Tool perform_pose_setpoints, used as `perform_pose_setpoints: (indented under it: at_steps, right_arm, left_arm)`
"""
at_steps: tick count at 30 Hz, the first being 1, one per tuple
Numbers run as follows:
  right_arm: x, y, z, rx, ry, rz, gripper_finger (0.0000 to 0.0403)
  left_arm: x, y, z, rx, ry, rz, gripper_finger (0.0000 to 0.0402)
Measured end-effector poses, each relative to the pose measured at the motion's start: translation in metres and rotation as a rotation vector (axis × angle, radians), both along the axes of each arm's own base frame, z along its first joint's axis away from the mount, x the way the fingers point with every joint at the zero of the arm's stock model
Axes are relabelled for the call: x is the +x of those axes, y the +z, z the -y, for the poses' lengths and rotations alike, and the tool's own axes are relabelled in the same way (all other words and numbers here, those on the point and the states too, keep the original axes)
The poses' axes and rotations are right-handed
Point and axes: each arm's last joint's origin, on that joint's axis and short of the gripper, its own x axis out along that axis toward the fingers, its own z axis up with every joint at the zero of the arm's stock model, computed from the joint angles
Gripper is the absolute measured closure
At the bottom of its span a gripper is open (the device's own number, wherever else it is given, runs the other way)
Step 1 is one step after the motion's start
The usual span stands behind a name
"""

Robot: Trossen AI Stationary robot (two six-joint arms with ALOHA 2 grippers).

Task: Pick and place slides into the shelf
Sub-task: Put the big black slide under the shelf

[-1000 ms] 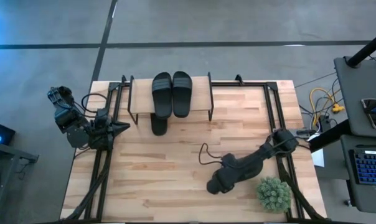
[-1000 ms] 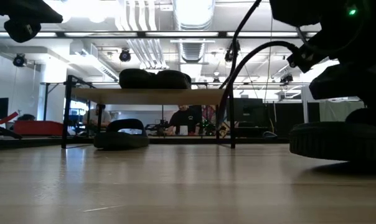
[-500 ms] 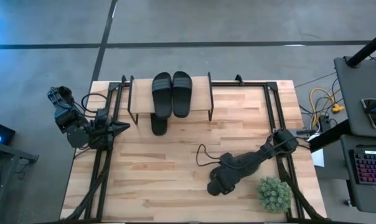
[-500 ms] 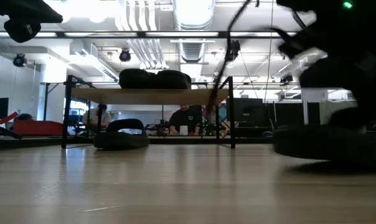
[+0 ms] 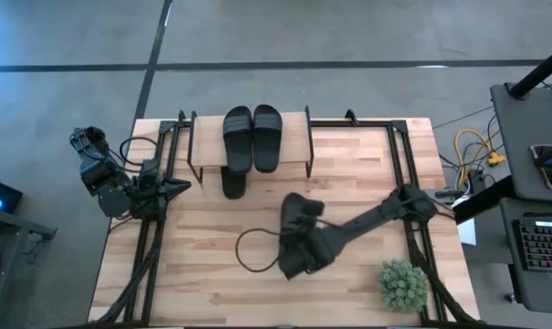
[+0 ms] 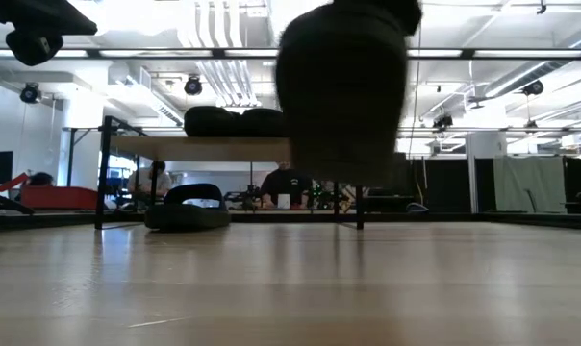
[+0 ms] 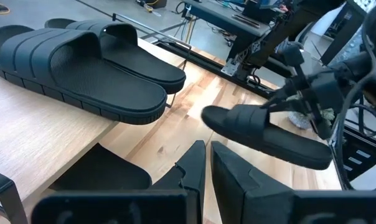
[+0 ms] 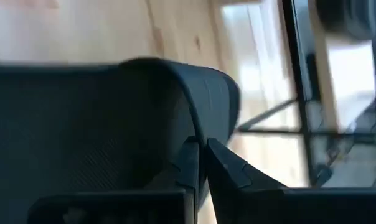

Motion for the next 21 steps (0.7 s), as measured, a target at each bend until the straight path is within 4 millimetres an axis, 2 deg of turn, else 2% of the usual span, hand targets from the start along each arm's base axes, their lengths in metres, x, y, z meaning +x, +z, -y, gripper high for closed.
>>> perform_pose_setpoints:
  at_steps: [6,10,17,21]
  right_arm:
    - [0.027,0.005,0.035,-0.063,0.130,-0.032,0.0390]
    - [0.044,0.002,0.057,-0.087,0.205,-0.028,0.0390]
    - [0.055,-0.013,0.098,-0.082,0.150,-0.030,0.0390]
    - [0.060,-0.023,0.111,-0.033,0.124,0.014,0.0390]
  left_arm:
    - [0.000,0.000,0.000,-0.005,0.001,0.004,0.0391]
    - [0.000,0.000,0.000,-0.006,0.001,0.005,0.0391]
    - [0.000,0.001,0.001,-0.007,0.001,0.005,0.0391]
    - [0.000,0.001,0.001,-0.007,0.001,0.005,0.0391]
